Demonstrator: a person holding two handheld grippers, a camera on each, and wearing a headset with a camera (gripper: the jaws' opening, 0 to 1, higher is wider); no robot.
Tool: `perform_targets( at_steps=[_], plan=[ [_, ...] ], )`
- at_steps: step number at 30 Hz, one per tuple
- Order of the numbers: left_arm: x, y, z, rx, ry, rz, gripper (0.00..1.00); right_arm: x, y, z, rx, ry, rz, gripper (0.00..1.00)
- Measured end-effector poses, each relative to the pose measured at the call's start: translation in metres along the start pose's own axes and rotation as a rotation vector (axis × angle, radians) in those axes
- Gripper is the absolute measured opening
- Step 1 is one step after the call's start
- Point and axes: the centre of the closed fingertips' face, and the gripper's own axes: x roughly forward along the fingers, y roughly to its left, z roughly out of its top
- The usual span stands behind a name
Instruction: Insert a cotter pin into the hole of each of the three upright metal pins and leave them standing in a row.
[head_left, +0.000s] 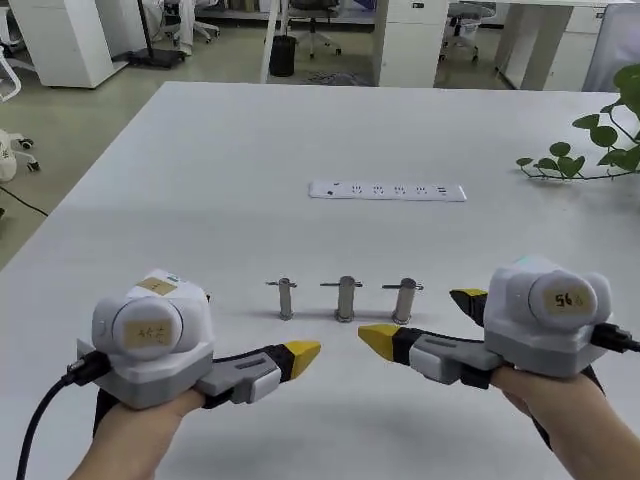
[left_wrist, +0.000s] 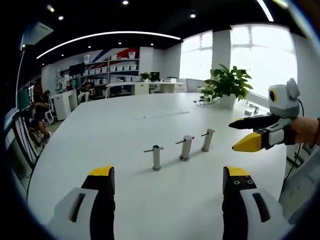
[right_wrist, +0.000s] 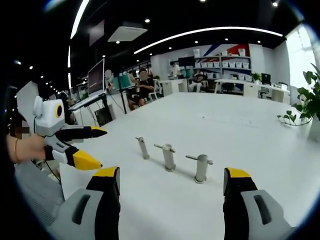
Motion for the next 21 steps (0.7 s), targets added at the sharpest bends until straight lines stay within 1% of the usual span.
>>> perform_targets(
  at_steps=[2,5,12,16,19,21],
  plan=[
    [-0.0009,0.0004,0.0012,-0.001,-0.002,0.003,0.90,0.0000,0.0001,-0.0003,0.005,0.003,0.001,0.83],
    [-0.0043,-0.0001,0.0032,0.003,-0.009,0.008,0.92,-0.0009,0.0001,0.0006,0.023,-0.006,-0.002,0.83],
    [-0.0067,-0.0004,0.0027,0.008,-0.010,0.007,0.99,-0.0038,0.0016,0.0028,0.015,-0.010,-0.001,0.83],
    [-0.0069,-0.0015,0.0041,0.006,-0.016,-0.001,0.99,-0.0046,0.0011,0.0039,0.018,-0.016,-0.003,0.82],
    [-0.0076,-0.0003,0.0019,0.010,-0.003,0.003,0.99,-0.0048,0.0010,0.0037,0.029,-0.021,-0.005,0.82],
    [-0.0086,0.0009,0.0018,0.010,-0.002,0.009,0.99,-0.0050,0.0017,0.0035,0.031,-0.022,-0.003,0.82]
  ],
)
